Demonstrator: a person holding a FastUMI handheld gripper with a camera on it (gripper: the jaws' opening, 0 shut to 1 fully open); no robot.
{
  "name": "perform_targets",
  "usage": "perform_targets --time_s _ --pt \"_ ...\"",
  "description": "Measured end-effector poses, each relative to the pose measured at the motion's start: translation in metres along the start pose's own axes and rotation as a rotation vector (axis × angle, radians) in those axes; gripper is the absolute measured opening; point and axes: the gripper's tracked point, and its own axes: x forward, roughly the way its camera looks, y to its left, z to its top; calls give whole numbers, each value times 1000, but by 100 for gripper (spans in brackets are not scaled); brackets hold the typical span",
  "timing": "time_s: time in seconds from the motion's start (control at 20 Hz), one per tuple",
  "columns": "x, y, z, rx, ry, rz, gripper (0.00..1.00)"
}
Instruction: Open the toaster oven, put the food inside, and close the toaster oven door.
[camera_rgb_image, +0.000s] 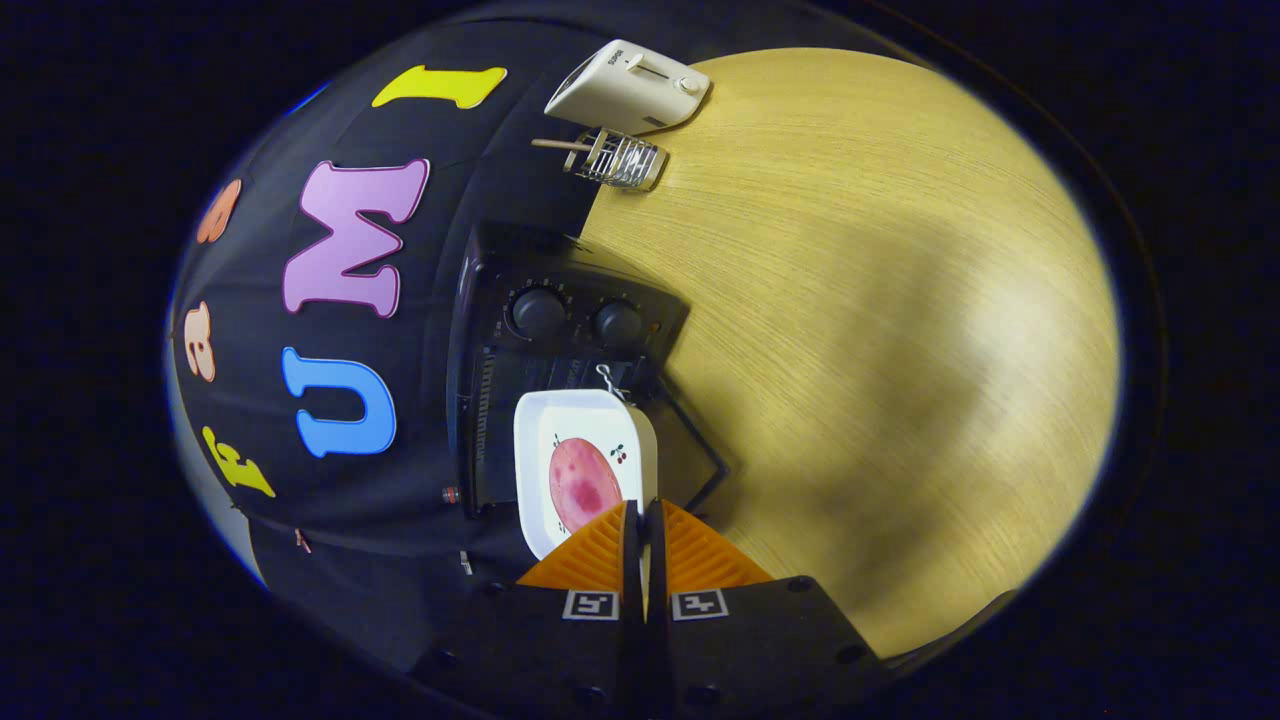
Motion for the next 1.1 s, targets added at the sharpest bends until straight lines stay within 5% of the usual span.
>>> perform_targets --time_s 0.55,1.1 --pt "107 56 -25 225 -80 -49 5" --pt "153 81 -16 393 -238 -80 5"
